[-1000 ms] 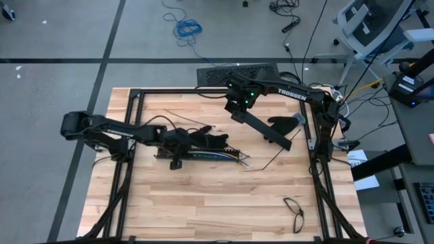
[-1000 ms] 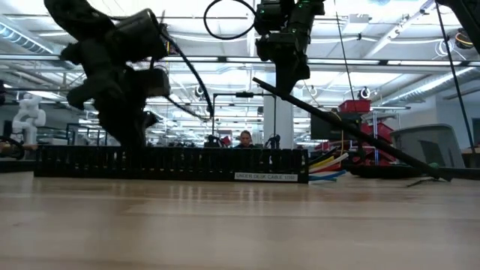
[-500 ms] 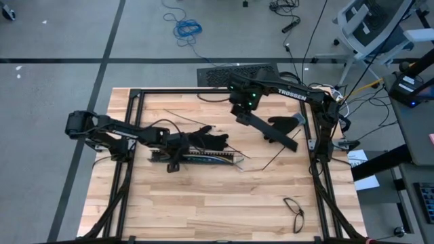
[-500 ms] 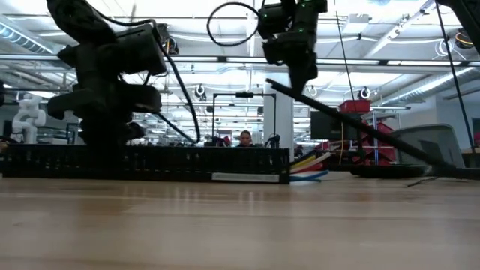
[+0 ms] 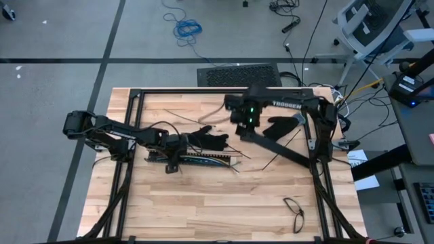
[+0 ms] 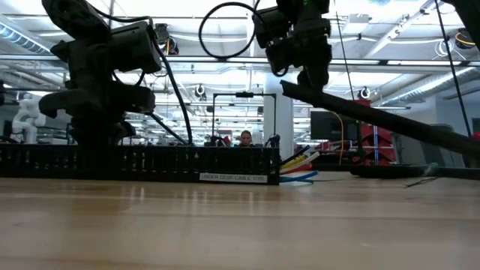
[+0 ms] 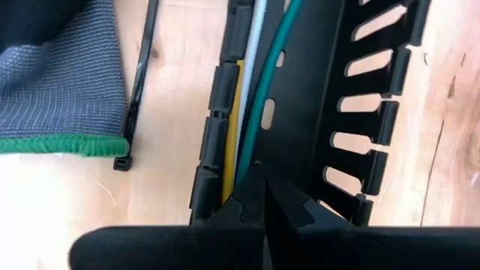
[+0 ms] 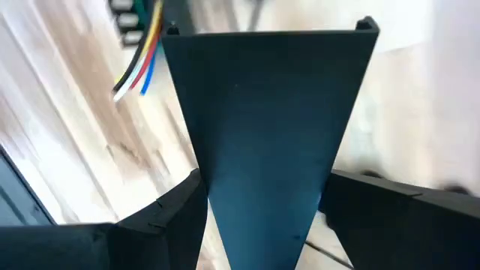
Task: Ziptie cables
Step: Close the cable duct
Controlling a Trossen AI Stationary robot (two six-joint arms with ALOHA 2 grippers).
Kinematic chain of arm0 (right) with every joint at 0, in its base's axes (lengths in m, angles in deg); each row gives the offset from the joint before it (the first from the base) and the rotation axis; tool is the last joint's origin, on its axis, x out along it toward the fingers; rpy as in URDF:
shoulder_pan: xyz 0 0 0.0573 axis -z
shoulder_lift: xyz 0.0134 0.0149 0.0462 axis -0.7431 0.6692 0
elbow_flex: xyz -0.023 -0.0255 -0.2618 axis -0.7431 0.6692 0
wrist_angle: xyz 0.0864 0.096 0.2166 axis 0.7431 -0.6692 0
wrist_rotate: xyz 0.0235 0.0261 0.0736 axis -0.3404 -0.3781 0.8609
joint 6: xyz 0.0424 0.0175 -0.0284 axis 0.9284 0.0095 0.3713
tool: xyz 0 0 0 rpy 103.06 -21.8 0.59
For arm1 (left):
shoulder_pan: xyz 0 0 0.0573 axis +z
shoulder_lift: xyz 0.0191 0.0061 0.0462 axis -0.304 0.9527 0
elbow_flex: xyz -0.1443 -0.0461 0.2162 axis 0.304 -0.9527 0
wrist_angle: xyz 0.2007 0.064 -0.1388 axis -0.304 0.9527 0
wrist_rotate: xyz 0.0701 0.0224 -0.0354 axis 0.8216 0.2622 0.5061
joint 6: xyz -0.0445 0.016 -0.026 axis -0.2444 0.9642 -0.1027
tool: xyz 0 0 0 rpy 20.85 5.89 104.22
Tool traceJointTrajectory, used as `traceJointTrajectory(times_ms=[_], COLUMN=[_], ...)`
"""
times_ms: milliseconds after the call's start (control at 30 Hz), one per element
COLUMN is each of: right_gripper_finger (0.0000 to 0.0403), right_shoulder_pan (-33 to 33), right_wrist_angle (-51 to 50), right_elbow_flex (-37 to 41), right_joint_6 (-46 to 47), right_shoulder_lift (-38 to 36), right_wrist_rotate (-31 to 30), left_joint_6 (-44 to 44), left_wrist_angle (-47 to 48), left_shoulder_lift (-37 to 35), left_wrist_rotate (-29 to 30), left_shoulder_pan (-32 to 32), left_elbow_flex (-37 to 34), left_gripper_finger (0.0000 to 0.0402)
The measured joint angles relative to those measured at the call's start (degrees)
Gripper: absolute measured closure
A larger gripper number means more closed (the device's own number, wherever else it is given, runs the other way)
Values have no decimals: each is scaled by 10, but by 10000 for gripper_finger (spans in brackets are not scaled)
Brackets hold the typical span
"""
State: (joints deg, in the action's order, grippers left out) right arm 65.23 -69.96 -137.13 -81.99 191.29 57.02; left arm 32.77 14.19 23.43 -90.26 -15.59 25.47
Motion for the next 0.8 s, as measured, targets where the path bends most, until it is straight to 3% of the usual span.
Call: traceJointTrajectory(times_ms=[300,800], right_gripper_finger=[172,172], right_shoulder_pan=[-81,-92], right_wrist_angle=[93,141], right_elbow_flex=[81,112], right_joint_6=[12,33], right_shoulder_lift=[0,6], right_wrist_rotate=[15,45], left_joint_6=[-79,-233], left_wrist_angle=[-2,15], left_shoulder_lift=[0,0], left_wrist_rotate=[2,5], left_shoulder_pan=[0,-24], left_elbow_flex=[0,0], left_gripper_finger=[401,401])
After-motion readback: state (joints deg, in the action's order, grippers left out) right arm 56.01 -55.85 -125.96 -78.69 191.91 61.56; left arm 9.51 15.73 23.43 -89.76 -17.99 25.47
